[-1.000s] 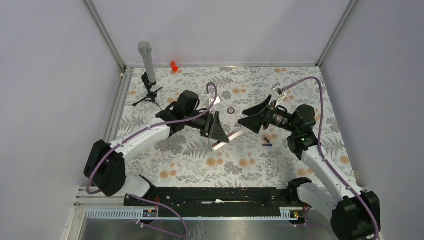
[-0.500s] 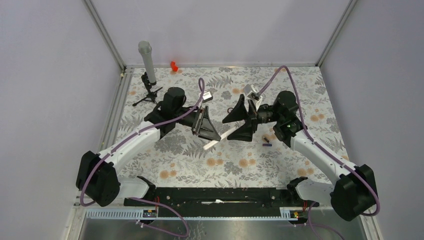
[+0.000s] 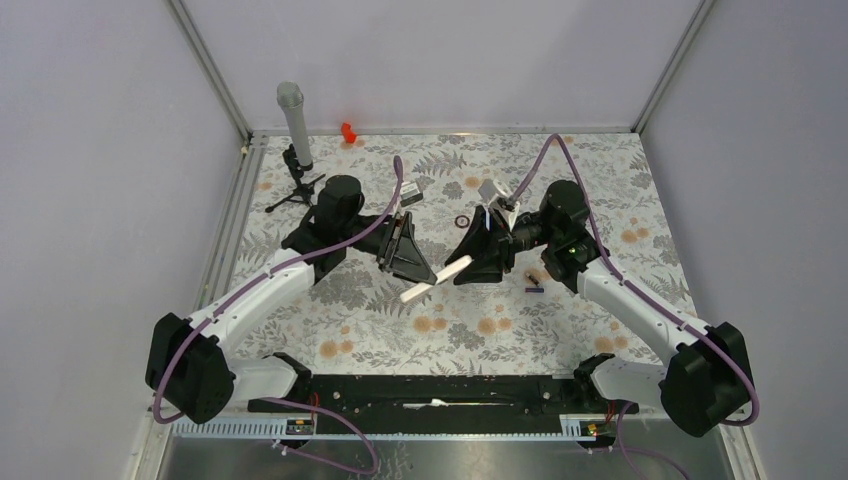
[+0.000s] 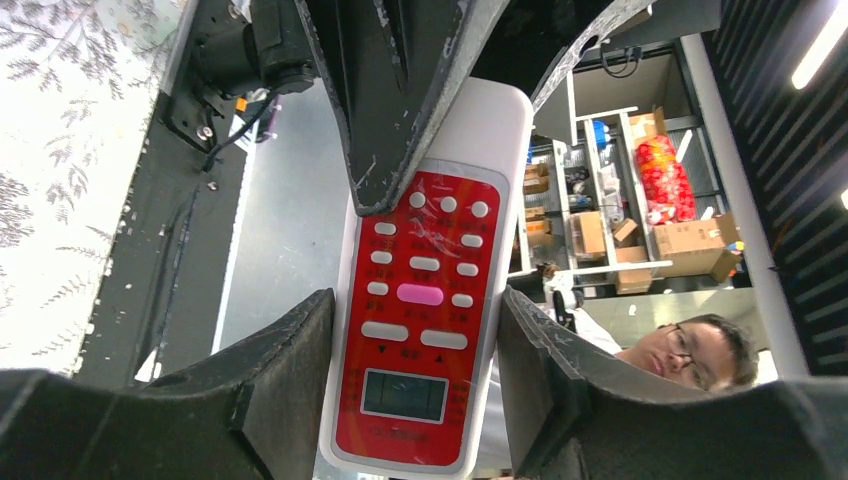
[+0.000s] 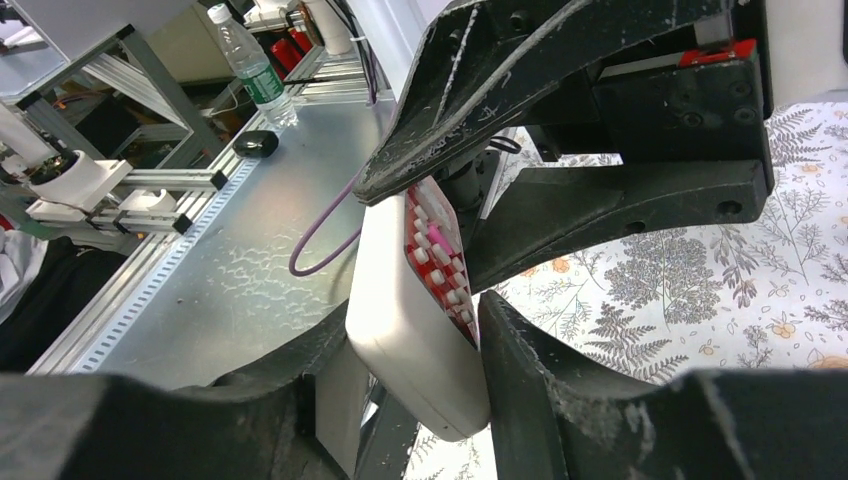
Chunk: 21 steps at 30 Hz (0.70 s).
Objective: Load the batteries into the remote control
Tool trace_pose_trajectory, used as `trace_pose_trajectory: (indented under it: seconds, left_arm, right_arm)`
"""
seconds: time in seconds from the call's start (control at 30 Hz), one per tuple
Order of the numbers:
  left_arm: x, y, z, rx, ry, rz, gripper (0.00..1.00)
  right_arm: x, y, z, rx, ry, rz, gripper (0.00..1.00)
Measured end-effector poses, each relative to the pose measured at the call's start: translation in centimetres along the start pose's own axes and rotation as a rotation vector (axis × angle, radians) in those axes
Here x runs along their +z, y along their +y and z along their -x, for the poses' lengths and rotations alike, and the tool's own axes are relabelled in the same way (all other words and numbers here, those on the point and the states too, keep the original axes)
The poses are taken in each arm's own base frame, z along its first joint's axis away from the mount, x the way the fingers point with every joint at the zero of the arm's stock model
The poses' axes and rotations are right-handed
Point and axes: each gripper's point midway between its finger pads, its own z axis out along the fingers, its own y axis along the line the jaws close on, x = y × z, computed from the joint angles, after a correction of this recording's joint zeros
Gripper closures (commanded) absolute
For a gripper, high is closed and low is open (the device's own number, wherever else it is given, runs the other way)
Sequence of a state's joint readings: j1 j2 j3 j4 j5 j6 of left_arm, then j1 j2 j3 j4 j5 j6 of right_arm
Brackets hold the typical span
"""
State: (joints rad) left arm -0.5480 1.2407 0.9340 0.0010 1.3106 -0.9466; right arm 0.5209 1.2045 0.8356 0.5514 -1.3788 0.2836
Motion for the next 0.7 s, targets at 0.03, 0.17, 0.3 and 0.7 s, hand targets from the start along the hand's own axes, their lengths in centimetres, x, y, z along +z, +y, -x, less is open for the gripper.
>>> trace_pose_trajectory:
  seconds: [0.03,0.17,0.3,0.7]
  left_arm:
    - [0.0,-0.1,0.0,-0.008,0.002,-0.002,0.75]
    - [0.0,-0.5,-0.1,-0.033,0.010,-0.020,0.57]
    - [0.0,-0.9,0.0,-0.048,0.008,-0.040,0.17]
    - [-3.1,0.7,6.8,0.111,-0.314,0.108,0.01]
  right_arm:
    - [0.0,0.0,0.0,-0.006,0.000,0.003,0.58]
    - [0.2,0.2,0.3,-0.031,-0.002,0.013,0.75]
    - [0.3,0.4,0.7,-0.044,-0.009,0.017,0.89]
    - [0.5,-1.6,2.8,0.054,-0.107,-0.165,1.00]
